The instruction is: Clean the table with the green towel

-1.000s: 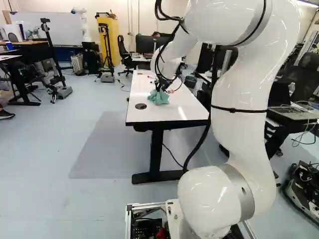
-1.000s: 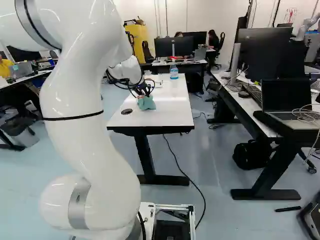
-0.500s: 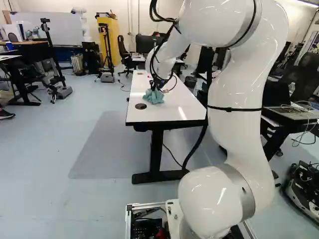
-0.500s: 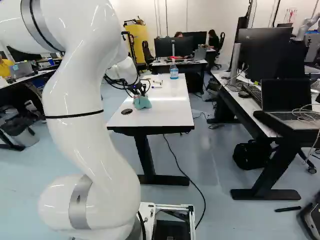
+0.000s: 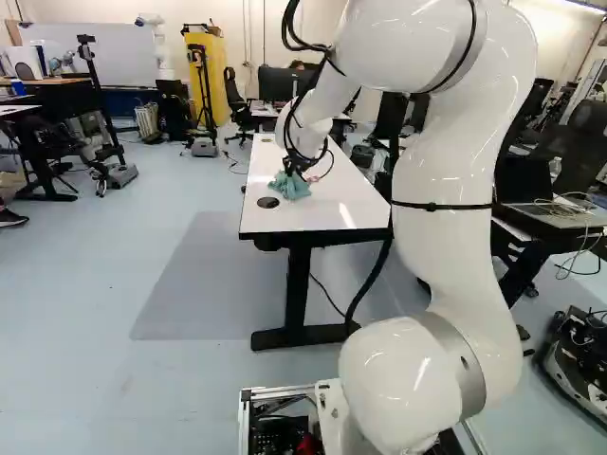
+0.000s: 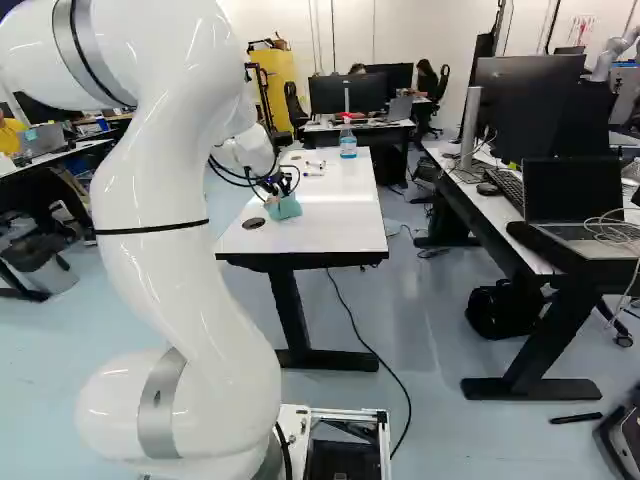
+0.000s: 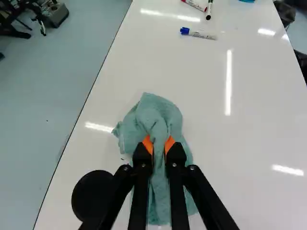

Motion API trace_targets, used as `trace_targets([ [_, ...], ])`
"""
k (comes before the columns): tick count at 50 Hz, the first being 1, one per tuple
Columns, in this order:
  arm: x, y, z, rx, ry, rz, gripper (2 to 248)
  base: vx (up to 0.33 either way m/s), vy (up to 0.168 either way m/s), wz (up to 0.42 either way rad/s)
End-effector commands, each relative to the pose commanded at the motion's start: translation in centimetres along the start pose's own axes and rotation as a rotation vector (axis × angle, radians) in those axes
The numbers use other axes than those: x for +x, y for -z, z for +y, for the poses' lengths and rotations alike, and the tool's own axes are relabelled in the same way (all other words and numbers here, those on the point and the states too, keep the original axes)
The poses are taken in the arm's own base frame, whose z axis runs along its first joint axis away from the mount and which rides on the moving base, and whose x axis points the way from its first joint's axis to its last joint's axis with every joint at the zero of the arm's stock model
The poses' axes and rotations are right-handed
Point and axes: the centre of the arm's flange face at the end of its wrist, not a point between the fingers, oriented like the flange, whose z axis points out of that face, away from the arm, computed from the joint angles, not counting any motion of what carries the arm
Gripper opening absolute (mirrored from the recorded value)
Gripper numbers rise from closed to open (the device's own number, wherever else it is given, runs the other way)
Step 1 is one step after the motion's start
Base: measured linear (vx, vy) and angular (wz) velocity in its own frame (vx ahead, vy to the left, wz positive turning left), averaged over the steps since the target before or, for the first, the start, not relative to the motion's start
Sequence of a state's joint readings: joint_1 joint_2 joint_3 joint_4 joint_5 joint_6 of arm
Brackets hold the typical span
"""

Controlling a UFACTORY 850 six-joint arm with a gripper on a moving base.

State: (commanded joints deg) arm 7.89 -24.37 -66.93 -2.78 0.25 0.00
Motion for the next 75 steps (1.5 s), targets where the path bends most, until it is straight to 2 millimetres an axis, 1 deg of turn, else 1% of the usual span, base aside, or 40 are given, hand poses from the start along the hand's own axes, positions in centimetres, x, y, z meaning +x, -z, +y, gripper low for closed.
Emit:
trace_targets([
  [19, -1.7, -1.2, -0.3, 0.005, 0.002, -0.006, 46, 0.0, 0.0, 0.0],
  [75, -2.0, -1.2, -0.3, 0.004, 0.003, -0.037, 46, 0.0, 0.0, 0.0],
])
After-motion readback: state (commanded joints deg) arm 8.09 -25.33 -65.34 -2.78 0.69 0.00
